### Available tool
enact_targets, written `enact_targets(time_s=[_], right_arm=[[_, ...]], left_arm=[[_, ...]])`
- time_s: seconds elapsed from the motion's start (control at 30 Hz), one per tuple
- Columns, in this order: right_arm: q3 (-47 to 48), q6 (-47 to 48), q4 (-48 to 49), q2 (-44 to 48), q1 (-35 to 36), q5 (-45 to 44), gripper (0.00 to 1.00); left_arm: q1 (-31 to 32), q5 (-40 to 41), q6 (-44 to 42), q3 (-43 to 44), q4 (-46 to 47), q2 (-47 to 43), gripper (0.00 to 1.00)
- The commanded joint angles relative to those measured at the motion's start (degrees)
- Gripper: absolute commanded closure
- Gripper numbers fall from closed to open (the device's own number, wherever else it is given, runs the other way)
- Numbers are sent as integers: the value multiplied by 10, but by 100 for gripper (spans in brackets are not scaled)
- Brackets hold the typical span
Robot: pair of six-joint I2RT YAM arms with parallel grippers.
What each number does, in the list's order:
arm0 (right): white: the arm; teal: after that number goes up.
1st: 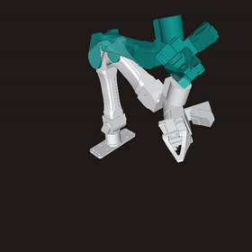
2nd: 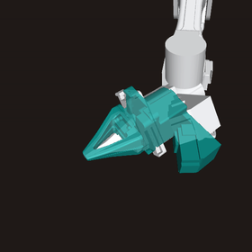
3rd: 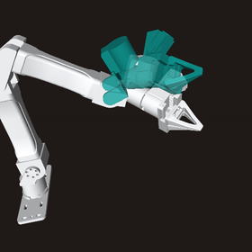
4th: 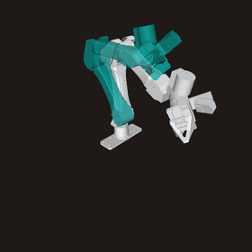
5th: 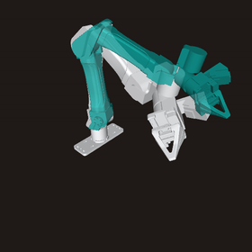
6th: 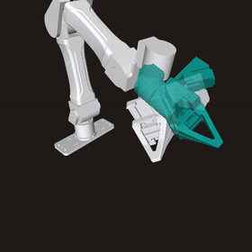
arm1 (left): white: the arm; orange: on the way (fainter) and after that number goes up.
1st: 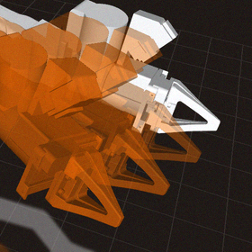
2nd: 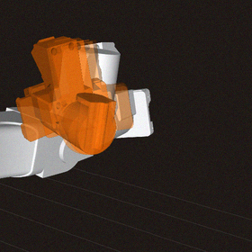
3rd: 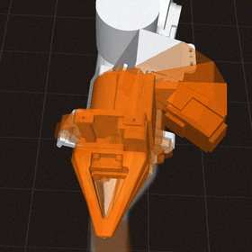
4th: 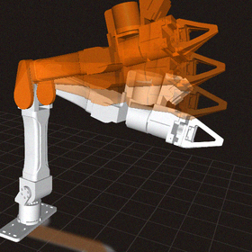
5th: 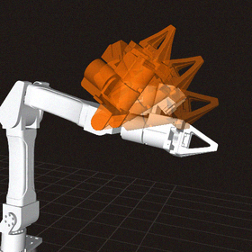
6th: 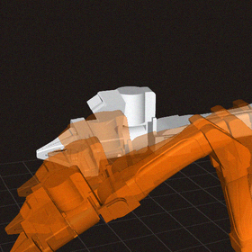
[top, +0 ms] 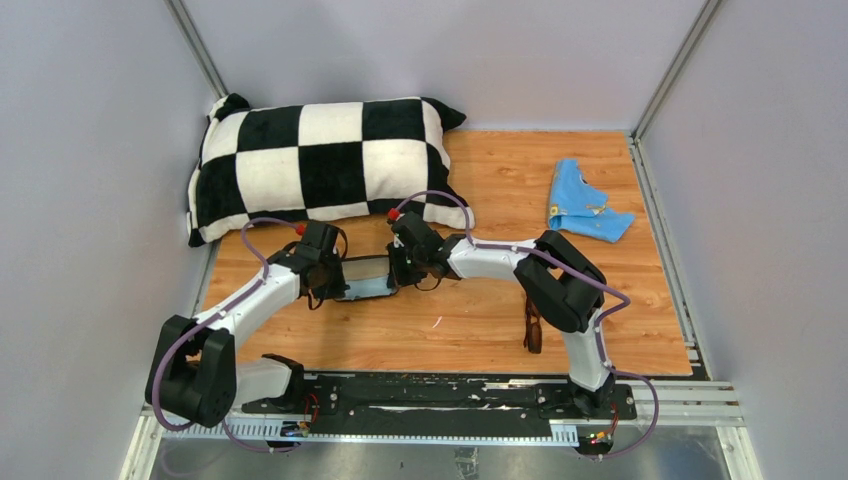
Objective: Organize the sunglasses
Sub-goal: Place the glasses cleaning cloth in the sunglasses case.
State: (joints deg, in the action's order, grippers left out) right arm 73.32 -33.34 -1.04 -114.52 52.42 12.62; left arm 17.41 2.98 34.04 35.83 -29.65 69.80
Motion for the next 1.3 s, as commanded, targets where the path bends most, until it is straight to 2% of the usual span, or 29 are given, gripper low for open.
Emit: enact_targets(time_s=[0.0,0.3,0.57,0.8,1.17,1.23,1.27], right_arm=[[-10,4,5,-10,10,-10,100],[-19,10,6,-8,10,-33,100],[-16,18,2,-12,11,-33,100],[-12,27,-7,-10,11,-44,100],[-15,51,-20,2,11,-46,100],[-15,53,-22,1,13,-45,100],[-15,54,-22,2,14,-44,100]], left_arm=[[-4,50,-16,40,-28,21,100],[-4,78,-20,57,-45,66,100],[-4,82,-12,51,-56,56,100],[-4,90,1,45,-66,39,82],[-4,84,12,31,-77,-26,73],[-4,82,11,24,-72,-34,67],[-4,81,10,20,-70,-38,59]])
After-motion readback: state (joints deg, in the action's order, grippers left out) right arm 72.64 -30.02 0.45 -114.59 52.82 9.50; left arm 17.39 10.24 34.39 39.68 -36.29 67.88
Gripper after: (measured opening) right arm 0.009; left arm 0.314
